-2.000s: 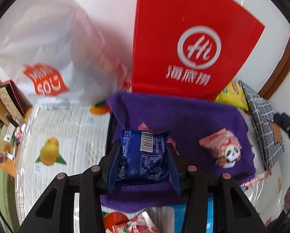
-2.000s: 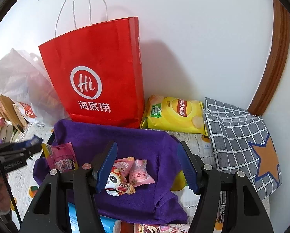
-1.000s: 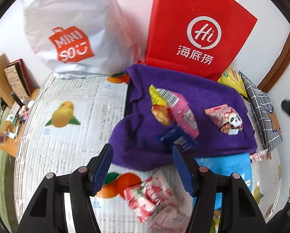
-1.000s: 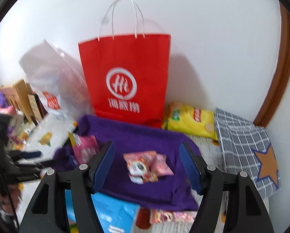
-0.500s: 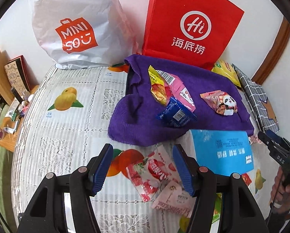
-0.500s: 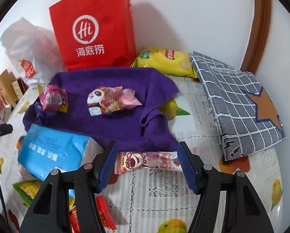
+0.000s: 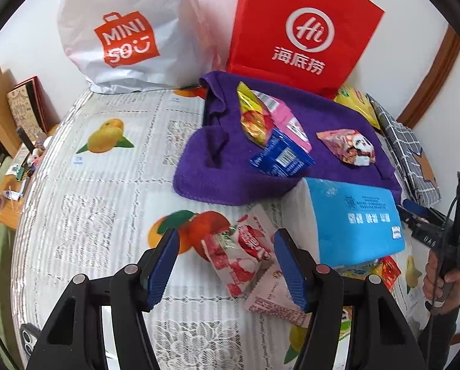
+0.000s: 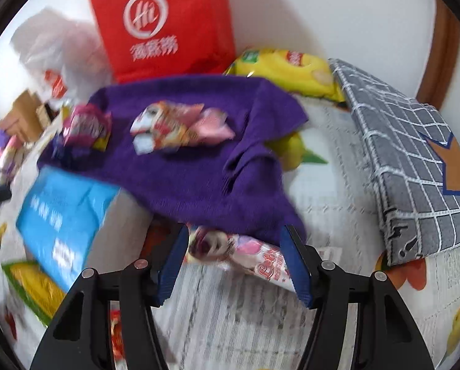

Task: Organize snacks
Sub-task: 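Grasp the pink Lotso bar with the right tool while the left tool reaches toward the pink strawberry bag, then grasp the pink strawberry candy bag with the left tool while the right tool holds the Lotso bar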

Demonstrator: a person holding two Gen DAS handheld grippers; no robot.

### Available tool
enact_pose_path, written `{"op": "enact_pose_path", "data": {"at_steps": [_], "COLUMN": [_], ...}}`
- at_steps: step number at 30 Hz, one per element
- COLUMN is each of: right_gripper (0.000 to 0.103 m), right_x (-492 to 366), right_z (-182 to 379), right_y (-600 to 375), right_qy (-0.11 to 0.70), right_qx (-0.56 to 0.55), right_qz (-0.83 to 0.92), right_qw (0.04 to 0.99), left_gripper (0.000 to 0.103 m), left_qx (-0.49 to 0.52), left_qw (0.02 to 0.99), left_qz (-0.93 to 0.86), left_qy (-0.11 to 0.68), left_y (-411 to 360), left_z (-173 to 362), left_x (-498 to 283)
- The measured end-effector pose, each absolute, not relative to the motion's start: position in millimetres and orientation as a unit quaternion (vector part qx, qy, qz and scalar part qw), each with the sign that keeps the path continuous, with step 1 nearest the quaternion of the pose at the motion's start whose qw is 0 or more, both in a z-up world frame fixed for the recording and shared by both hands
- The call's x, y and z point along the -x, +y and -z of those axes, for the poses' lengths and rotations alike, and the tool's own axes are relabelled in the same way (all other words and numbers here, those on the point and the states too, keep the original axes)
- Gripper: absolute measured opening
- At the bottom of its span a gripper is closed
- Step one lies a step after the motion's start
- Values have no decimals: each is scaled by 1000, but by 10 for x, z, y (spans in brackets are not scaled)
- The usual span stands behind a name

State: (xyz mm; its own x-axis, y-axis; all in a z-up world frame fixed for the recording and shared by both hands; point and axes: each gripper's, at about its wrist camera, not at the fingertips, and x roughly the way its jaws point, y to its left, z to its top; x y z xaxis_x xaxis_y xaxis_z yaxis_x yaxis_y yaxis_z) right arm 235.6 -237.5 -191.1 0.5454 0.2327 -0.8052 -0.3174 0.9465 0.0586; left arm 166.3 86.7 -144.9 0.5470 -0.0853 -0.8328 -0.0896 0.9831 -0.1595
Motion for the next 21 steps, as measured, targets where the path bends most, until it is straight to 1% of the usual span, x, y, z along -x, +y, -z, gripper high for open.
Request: {"op": "enact_pose_path", "data": {"at_steps": [5,9,12,13,14,15,16,17,19,21], "right_gripper": [60,60,60,57,49,32,28,19,20,20], "right_x": [-2120,-1998,-2042,-2083,-2130,-2159,-2135,-2085,-1981,-1877], "right_z": [1979,1946,1947,1980,2005,2035,2026,2011,1996,1965], "right_y": [-2247,-2118,-2067,-2045,-2026,-2024,-2035,-2034,-2047,-2133], "right_qy": [473,454,441,444,451,460,456,451,442,435], "right_qx": [68,91,100,105,105,100,94,96,108,97], "right_qz": [-187,-185,-151,-136,-134,-138,-142,-141,-121,-103], "right_qw": [858,867,879,880,876,872,873,876,882,889], "left_gripper": [61,61,61,61,61,61,61,61,61,61], "left_qx": [83,90,93,92,90,89,86,85,84,86], "left_qw": [878,880,880,880,881,881,882,884,887,887], "left_qz": [5,1,-6,-7,-9,-12,-15,-18,-25,-32], "left_qy": [471,467,466,466,465,464,463,460,454,452], "left_y": [839,903,940,948,962,972,987,1010,1055,1094], "left_z": [1424,1411,1405,1403,1393,1386,1369,1346,1320,1325], "left_x": [-1576,-1493,-1435,-1417,-1385,-1363,-1332,-1293,-1236,-1203]}}
